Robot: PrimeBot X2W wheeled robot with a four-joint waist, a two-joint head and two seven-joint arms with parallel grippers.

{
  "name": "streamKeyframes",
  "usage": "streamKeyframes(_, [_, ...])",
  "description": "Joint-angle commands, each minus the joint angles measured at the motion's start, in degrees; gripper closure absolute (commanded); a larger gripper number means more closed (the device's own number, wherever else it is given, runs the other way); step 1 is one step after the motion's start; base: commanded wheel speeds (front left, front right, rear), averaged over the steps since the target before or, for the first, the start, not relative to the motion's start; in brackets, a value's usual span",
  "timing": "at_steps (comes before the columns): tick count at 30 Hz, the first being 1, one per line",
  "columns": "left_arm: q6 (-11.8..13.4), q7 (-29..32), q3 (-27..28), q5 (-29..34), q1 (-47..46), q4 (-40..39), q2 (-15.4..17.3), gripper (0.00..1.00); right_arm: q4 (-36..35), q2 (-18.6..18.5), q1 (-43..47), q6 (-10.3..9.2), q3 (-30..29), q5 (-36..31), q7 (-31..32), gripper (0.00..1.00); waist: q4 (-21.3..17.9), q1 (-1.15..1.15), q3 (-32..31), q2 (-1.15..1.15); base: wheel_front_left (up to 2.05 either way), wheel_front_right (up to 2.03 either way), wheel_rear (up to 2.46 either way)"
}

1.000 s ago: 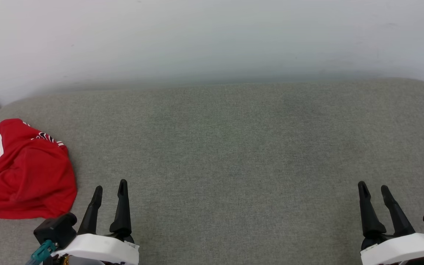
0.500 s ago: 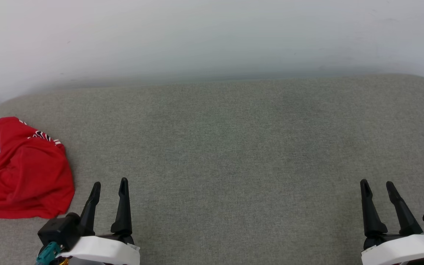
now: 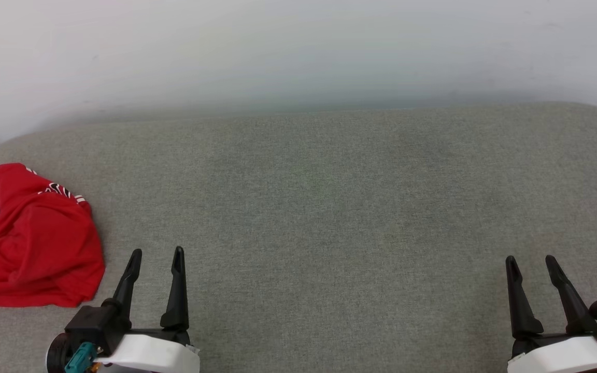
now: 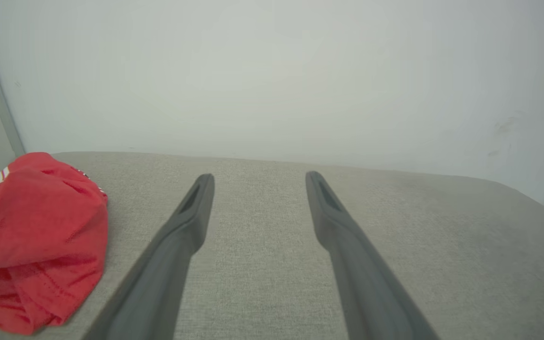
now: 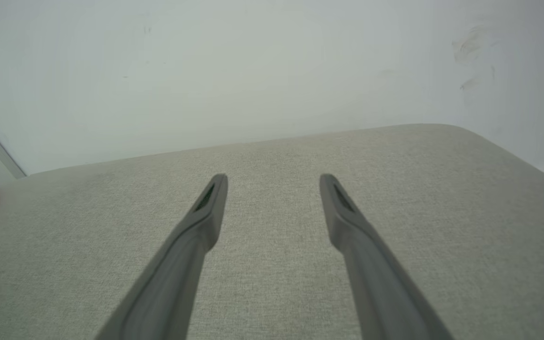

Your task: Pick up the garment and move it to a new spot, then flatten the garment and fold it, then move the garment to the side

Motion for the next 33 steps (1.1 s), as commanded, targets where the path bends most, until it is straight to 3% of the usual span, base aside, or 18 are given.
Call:
streamKeyframes(1, [0.12, -0.53, 0.0, 1.32, 0.31, -0.61, -0.02, 0.0, -0.46, -0.51, 0.44, -0.02, 0.08, -1.11, -0.51, 0.0, 0.03, 0.0, 0.0, 0.0, 0.0, 0.0, 0.0])
streamKeyframes(16, [0.82, -2.13, 0.26, 6.96, 0.99, -2.09, -0.04, 0.0, -1.11, -1.0, 1.35, -0.02, 0.7, -7.0, -2.21, 0.0, 2.23, 0.0, -0.05, 0.0, 0.0, 0.0, 0.0])
streamKeyframes(23, [1.23, -2.87, 0.62, 8.84, 1.75, -3.3, -0.04, 0.0, -1.71, -1.53, 2.41, -0.02, 1.04, -9.78, -2.81, 0.0, 6.32, 0.0, -0.45, 0.0, 0.0, 0.0, 0.0])
streamKeyframes(33, [1.54, -2.73, 1.03, 9.58, 2.54, -3.33, -0.06, 0.0, -1.07, -1.5, 2.98, -0.03, 1.85, -8.91, -2.72, 0.0, 14.7, 0.0, -0.78, 0.0, 0.0, 0.0, 0.0])
